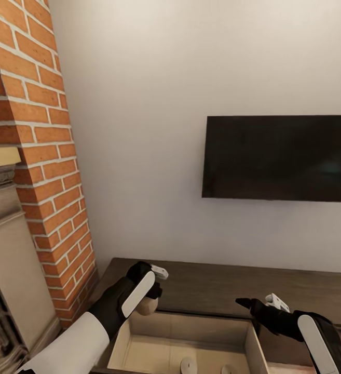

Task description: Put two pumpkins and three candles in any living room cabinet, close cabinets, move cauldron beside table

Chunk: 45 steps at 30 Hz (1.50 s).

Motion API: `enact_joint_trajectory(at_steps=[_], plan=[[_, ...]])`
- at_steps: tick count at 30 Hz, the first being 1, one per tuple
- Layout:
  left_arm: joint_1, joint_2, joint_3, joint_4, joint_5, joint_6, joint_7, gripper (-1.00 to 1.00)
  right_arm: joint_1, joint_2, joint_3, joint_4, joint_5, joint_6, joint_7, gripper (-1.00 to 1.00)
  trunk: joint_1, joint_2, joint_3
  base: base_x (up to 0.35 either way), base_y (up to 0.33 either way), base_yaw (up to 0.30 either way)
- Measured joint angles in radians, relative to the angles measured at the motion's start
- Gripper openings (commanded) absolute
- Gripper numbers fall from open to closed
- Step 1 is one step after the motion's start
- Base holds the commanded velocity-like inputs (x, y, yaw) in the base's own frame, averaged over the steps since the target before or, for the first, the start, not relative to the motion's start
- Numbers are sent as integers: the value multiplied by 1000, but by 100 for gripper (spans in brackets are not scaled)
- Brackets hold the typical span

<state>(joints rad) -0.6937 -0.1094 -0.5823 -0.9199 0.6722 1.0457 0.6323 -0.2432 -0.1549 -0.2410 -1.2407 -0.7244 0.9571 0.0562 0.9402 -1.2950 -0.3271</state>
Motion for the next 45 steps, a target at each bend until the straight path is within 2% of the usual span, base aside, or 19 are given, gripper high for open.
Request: enact_joint_trajectory(at_steps=[12,21,45], plan=[[0,-1,0,0,2,0,0,-100,0,0,-1,0,-1,-2,1,100,0,0,-2,218,-34,3],[0,-1,0,0,3,0,0,-100,0,0,-3,0,-2,-2,1,100,0,0,-2,120,34,-199],[0,0,0,-2,10,0,-14,-100,0,-2,-2,0,-2,-2,1,100,0,0,-2,36,4,-34]])
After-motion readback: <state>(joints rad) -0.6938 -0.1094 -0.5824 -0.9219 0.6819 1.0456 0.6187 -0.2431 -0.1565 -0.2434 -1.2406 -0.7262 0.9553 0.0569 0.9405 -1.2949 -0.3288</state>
